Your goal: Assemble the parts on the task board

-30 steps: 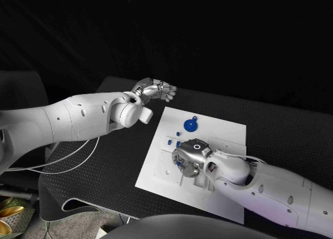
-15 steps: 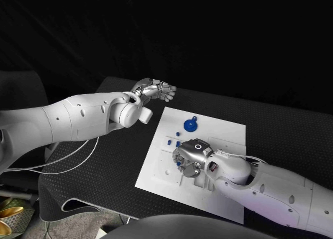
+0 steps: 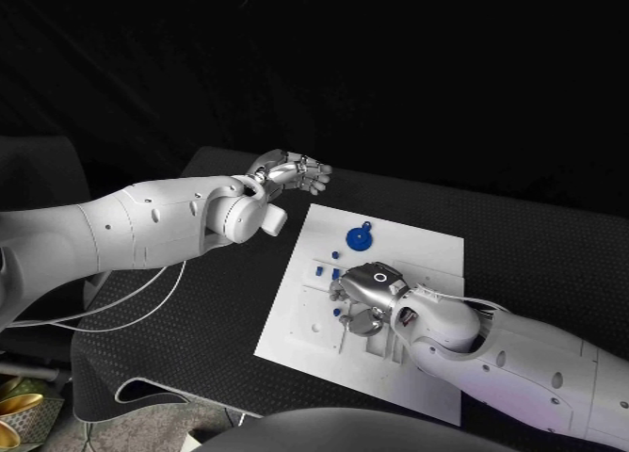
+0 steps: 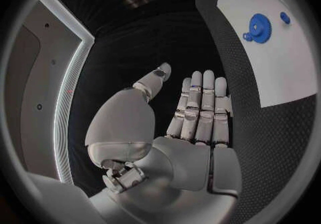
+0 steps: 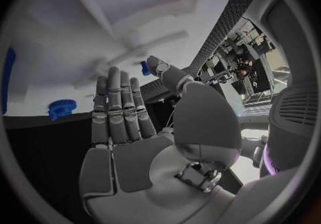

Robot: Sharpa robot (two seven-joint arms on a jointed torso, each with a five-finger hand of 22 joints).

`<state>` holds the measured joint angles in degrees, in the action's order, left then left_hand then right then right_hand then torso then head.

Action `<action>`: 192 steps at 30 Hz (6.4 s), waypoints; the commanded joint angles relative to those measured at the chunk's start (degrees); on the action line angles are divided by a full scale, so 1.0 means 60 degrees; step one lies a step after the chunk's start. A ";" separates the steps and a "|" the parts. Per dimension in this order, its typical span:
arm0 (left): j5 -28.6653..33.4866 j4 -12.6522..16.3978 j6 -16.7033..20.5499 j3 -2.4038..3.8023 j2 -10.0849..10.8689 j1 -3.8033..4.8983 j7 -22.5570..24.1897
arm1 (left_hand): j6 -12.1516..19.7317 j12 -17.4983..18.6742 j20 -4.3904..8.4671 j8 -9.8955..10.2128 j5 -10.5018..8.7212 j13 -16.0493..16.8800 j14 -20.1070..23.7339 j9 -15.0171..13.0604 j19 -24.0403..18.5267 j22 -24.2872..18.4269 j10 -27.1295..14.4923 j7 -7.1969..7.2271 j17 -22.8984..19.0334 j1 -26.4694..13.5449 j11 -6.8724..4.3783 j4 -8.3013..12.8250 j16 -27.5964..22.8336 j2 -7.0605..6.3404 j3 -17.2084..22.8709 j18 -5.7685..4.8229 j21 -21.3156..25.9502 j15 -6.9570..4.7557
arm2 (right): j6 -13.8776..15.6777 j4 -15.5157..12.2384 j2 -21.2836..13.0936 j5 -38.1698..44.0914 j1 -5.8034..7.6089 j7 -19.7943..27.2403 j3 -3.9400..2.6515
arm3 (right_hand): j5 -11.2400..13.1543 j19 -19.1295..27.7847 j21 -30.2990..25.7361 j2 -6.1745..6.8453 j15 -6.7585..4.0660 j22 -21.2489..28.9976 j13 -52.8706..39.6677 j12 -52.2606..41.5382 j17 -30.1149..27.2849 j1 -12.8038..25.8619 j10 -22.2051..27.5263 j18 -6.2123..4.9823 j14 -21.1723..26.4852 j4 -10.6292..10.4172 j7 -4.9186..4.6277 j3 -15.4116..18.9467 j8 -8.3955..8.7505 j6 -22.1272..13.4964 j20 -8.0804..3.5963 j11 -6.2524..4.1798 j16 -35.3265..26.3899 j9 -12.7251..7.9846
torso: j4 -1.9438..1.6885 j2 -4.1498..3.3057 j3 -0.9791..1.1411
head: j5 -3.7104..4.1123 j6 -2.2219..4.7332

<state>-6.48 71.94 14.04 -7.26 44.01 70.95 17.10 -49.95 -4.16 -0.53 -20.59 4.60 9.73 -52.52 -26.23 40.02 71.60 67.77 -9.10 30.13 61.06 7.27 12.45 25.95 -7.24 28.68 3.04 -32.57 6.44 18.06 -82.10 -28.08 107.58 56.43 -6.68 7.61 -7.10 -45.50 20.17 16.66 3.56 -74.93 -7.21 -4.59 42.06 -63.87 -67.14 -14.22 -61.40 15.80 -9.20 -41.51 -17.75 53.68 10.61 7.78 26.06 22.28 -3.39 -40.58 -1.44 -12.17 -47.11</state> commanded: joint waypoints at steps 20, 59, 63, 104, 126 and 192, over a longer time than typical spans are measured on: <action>-0.0073 -0.0087 0.0167 0.0005 0.0045 0.0020 0.0330 | 0.0026 0.0010 -0.0066 -0.0061 0.0022 -0.0018 -0.0004 0.0025 0.0047 0.0023 -0.0044 0.0005 0.0067 0.0084 0.0009 -0.0009 -0.0082 -0.0030 0.0041 0.0195 0.0076 0.0042 | 0.0244 -0.1298 -0.1855 -0.1766 0.1261 0.0685 -0.0447 | -0.0453 -0.0676 0.0456 0.0016 -0.0365 -0.0211 0.0101 -0.0565 0.0153 0.0319 -0.0455 -0.0131 -0.0712 -0.0388 -0.0002 0.0405 -0.0028 -0.0127 -0.0121 -0.0273 0.0403 -0.0019 | 0.0073 0.0019 0.0006 | 0.0394 0.0394; 0.0016 -0.0250 0.0048 -0.0003 -0.0034 0.0008 0.0339 | 0.0030 0.0005 -0.0062 -0.0078 0.0031 -0.0036 -0.0030 0.0044 0.0075 0.0040 -0.0027 0.0008 0.0126 0.0072 0.0002 -0.0030 -0.0118 0.0003 0.0027 0.0198 0.0092 0.0032 | -0.1332 -0.0725 -0.2571 -0.1478 0.0866 0.0565 -0.0309 | 0.0684 -0.1148 0.0665 -0.0248 -0.0538 -0.0155 0.0479 -0.0831 0.0639 -0.0276 -0.0300 -0.0131 -0.1113 -0.0746 0.0083 0.0589 -0.0337 -0.0070 -0.0336 -0.0271 0.0539 0.0005 | 0.0104 0.0039 0.0003 | 0.0790 0.0536; 0.0016 -0.0255 0.0039 -0.0003 -0.0047 0.0008 0.0334 | 0.0031 0.0005 -0.0062 -0.0079 0.0031 -0.0037 -0.0030 0.0046 0.0076 0.0041 -0.0027 0.0008 0.0130 0.0069 0.0002 -0.0032 -0.0121 0.0006 0.0025 0.0197 0.0094 0.0032 | -0.1303 -0.0653 -0.2481 -0.1460 0.0771 0.0605 -0.0308 | 0.0720 -0.1236 0.0717 -0.0360 -0.0593 -0.0165 0.0447 -0.0938 0.0680 -0.0424 -0.0489 -0.0131 -0.1197 -0.0932 0.0178 0.0140 -0.0459 0.0144 -0.0372 -0.0348 0.0571 0.0053 | 0.0097 0.0038 0.0010 | 0.0767 0.0521; 0.0017 -0.0326 -0.0016 -0.0003 -0.0081 0.0007 0.0295 | 0.0039 0.0013 -0.0064 -0.0092 0.0032 -0.0060 -0.0025 0.0065 0.0077 0.0052 -0.0040 0.0006 0.0177 0.0043 0.0006 -0.0058 -0.0173 0.0036 0.0011 0.0194 0.0125 0.0036 | -0.0077 -0.0964 -0.2537 -0.1505 0.0717 0.0559 -0.0407 | 0.0721 -0.1986 0.1285 -0.0891 -0.0968 -0.0188 0.0046 -0.1301 0.1116 -0.0625 -0.1476 -0.0131 -0.1941 -0.1063 0.0558 -0.1485 -0.0988 0.0955 -0.0715 -0.0772 0.0958 0.0443 | 0.0103 0.0061 0.0001 | 0.0677 0.0430; 0.0033 -0.0485 -0.0016 -0.0003 -0.0116 0.0008 0.0277 | 0.0040 0.0015 -0.0065 -0.0099 0.0030 -0.0069 -0.0022 0.0073 0.0075 0.0056 -0.0045 0.0010 0.0197 0.0048 0.0006 -0.0053 -0.0194 0.0033 0.0007 0.0194 0.0140 0.0037 | 0.0208 -0.1608 -0.1666 -0.1920 0.0782 0.0846 -0.0721 | 0.0721 -0.2066 0.1362 -0.0898 -0.1012 -0.0188 -0.0019 -0.1290 0.1168 -0.0626 -0.1520 -0.0131 -0.2002 -0.1042 0.0569 -0.1527 -0.1008 0.0959 -0.0762 -0.0794 0.0975 0.0509 | 0.0102 0.0049 -0.0010 | 0.0456 0.0425; 0.0041 -0.0326 -0.0050 -0.0002 -0.0304 0.0010 0.0215 | 0.0046 0.0012 -0.0060 -0.0119 0.0027 -0.0095 -0.0031 0.0098 0.0109 0.0071 -0.0044 0.0011 0.0266 0.0041 0.0006 -0.0071 -0.0255 0.0033 -0.0003 0.0199 0.0171 0.0034 | -0.0820 -0.0410 0.0428 -0.0761 0.0035 0.0360 0.0040 | 0.0721 -0.2050 0.1432 -0.1072 -0.1025 -0.0178 -0.0127 -0.1207 0.1258 -0.0504 -0.1500 -0.0131 -0.2015 -0.0794 0.0550 -0.1493 -0.0993 0.0887 -0.0779 -0.0788 0.0947 0.0625 | 0.0108 0.0052 -0.0008 | 0.0072 0.0095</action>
<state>-6.46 69.81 14.45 -7.31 42.27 70.93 18.08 -49.95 -4.16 -0.75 -21.03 4.60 9.21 -52.53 -25.73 40.24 71.96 67.77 -9.10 31.67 61.06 7.27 12.46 24.65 -7.24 28.67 3.08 -31.93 6.44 14.23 -84.62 -25.59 101.25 56.73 -4.10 7.83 -2.65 -57.62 28.38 10.69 -2.29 -74.91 -7.89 -12.12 49.55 -66.97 -75.76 -14.20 -73.43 10.70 -5.97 -50.59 -23.48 58.66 5.92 3.07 31.62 23.28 -2.73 -40.26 -1.46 -11.73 -46.52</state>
